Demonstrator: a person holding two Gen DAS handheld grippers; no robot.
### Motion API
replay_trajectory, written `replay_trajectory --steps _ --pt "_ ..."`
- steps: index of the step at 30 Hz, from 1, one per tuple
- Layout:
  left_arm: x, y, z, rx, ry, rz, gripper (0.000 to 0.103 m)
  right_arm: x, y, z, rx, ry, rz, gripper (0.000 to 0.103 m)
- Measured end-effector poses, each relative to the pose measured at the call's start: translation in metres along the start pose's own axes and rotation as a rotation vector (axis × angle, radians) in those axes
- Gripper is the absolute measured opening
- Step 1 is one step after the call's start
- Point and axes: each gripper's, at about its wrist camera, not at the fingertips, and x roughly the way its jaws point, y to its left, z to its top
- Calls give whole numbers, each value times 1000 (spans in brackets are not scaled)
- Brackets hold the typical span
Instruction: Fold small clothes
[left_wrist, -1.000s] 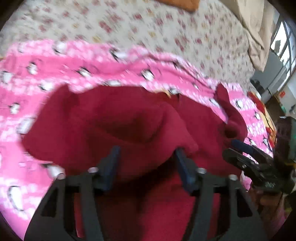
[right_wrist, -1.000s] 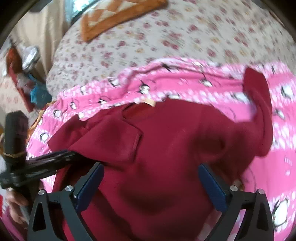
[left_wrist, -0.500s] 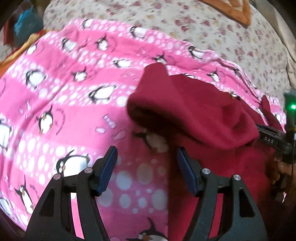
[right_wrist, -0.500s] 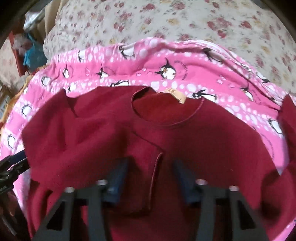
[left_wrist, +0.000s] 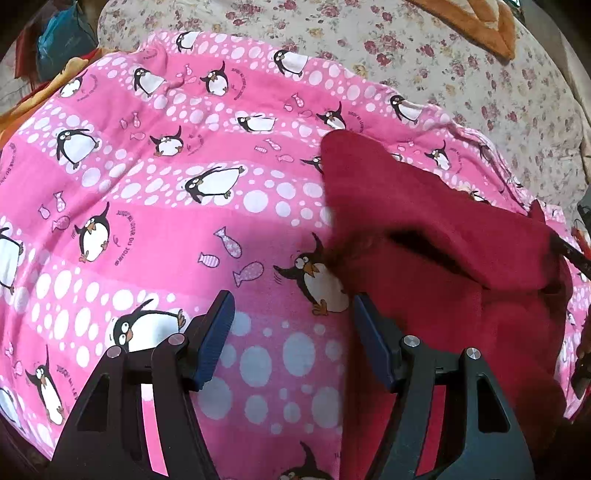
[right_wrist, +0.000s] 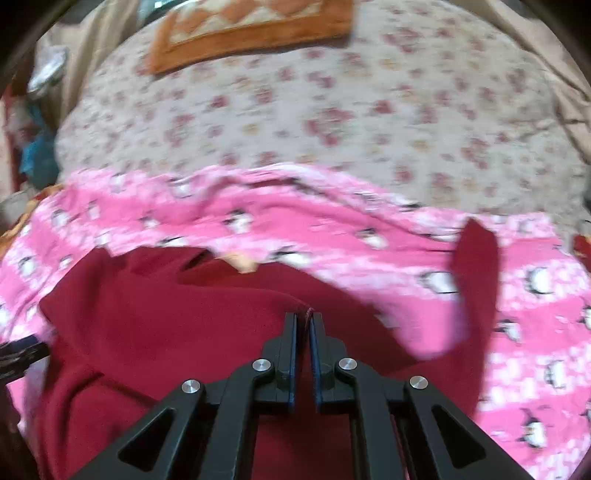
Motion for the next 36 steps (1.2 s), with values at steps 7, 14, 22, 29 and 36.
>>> replay_trajectory --steps 7,14,22,29,36 --pt "-10 -3 5 -6 -27 -22 66 32 -26 -11 29 90 -109 6" --pt "-24 -18 29 -48 -114 -94 66 13 -33 -10 179 41 -34 48" --pt "31 -31 40 -12 15 58 67 16 39 -9 -34 30 112 54" --pt "31 -19 33 -54 10 19 70 70 32 -17 14 162 62 54" --pt "13 -29 36 -54 -48 -15 70 27 23 -28 0 109 53 55"
